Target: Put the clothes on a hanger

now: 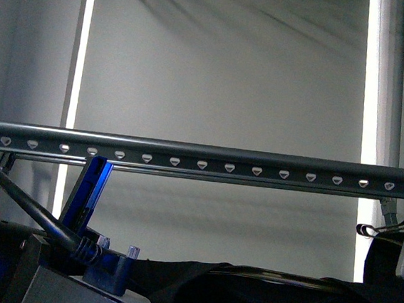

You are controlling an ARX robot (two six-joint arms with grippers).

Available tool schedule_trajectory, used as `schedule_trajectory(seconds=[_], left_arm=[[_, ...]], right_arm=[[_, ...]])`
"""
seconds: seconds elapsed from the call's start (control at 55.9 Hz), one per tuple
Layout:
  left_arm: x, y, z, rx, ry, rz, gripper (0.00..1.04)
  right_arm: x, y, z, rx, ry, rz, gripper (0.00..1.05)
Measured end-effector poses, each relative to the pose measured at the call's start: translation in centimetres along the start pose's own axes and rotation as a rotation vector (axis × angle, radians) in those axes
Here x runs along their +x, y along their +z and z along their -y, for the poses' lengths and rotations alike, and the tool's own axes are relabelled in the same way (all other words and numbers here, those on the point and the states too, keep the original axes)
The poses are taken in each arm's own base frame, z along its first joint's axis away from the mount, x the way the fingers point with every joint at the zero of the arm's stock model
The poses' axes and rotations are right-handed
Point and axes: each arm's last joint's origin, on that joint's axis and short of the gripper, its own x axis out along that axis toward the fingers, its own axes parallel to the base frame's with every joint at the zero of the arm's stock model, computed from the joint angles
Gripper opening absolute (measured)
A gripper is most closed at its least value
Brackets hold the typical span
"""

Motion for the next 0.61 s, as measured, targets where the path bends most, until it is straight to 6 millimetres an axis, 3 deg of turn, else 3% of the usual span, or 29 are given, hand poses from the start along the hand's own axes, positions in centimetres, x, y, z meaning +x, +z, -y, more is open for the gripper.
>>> schedule_trajectory(seconds=[0.179,0.483,0.608], left_arm=[[0.0,0.0,0.0,0.000,0.000,-0.002,0.04],[0.0,0.0,0.0,-0.015,0.002,0.009,0.04],[0.0,0.0,-0.5,-0.003,0.020,0.014,0.27]], right_arm=[[1.3,-0.5,-1.1,0.064,0.055,-0.049,0.66],[0.9,-1.2,-1.8,0.153,0.157,-0.086,0.19],[0.3,-1.8,-2.3,0.205,0.265,-0.120,0.14]])
